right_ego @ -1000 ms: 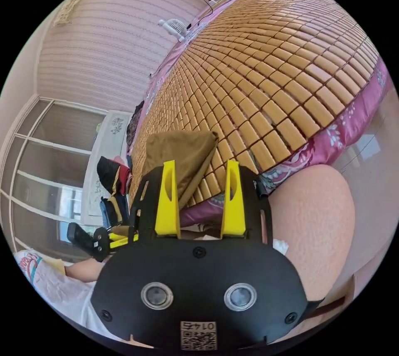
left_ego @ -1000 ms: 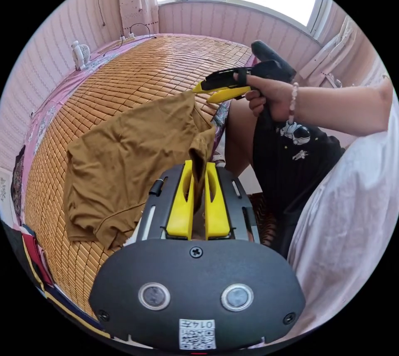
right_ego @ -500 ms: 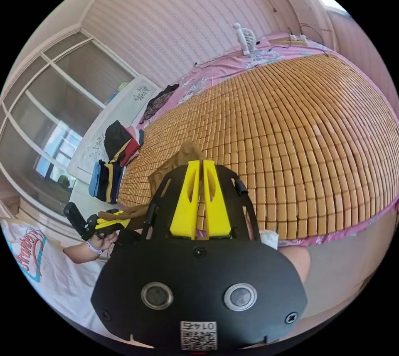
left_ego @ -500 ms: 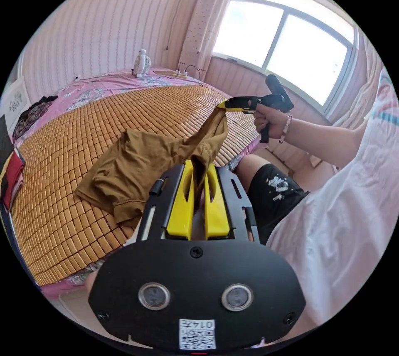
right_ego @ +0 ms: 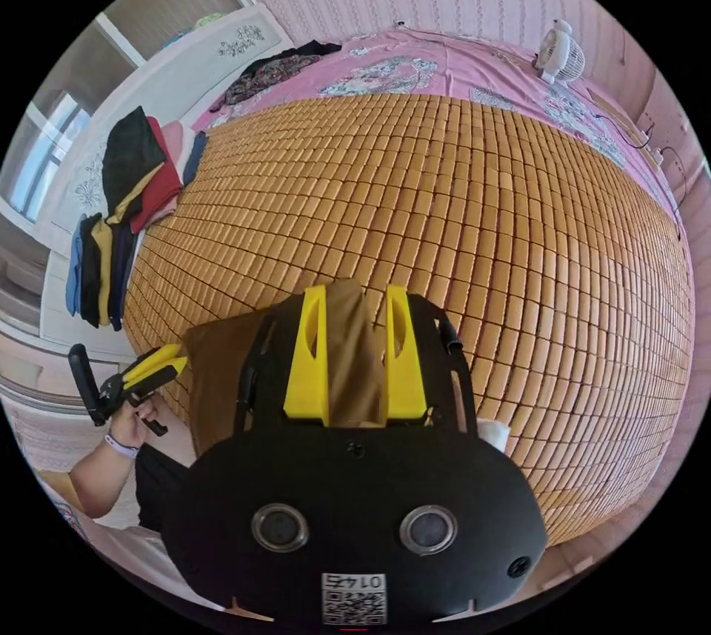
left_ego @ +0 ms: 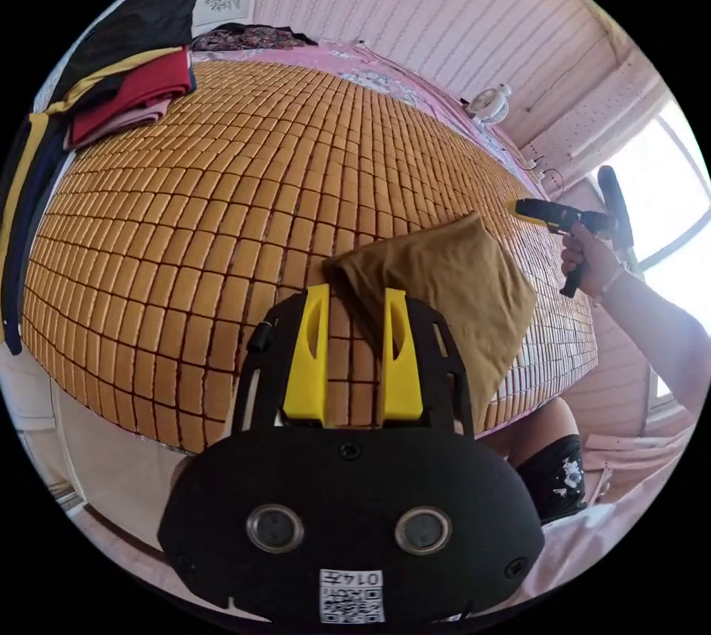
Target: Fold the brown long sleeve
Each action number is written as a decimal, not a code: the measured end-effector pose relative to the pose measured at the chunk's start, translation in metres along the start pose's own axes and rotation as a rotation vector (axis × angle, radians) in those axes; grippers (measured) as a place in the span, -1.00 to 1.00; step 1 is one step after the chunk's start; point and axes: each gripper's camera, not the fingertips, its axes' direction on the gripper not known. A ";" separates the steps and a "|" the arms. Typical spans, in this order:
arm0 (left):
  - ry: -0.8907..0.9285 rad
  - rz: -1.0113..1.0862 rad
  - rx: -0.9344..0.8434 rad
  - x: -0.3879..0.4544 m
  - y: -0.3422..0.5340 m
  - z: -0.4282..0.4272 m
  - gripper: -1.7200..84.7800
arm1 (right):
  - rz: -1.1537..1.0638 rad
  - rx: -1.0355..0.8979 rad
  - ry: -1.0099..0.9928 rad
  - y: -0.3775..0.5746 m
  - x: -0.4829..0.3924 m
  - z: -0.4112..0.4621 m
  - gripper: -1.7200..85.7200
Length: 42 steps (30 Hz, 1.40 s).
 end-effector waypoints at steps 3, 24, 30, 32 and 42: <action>0.000 -0.021 0.074 -0.013 0.011 0.005 -0.69 | -0.052 -0.082 0.030 0.001 -0.003 0.048 -0.62; -0.003 0.177 0.255 -0.022 0.119 -0.057 -0.98 | -0.324 0.206 -0.232 0.099 -0.063 0.018 -0.93; -0.013 0.170 0.426 -0.040 0.150 -0.136 -0.98 | -0.364 0.343 -0.282 0.127 -0.093 -0.006 -0.93; -0.064 0.186 0.492 -0.054 0.143 -0.166 -0.98 | -0.412 0.370 -0.293 0.113 -0.121 -0.007 -0.93; -0.250 0.191 0.665 -0.196 -0.002 -0.271 -0.98 | -0.674 0.465 -0.373 -0.063 -0.278 0.040 -0.92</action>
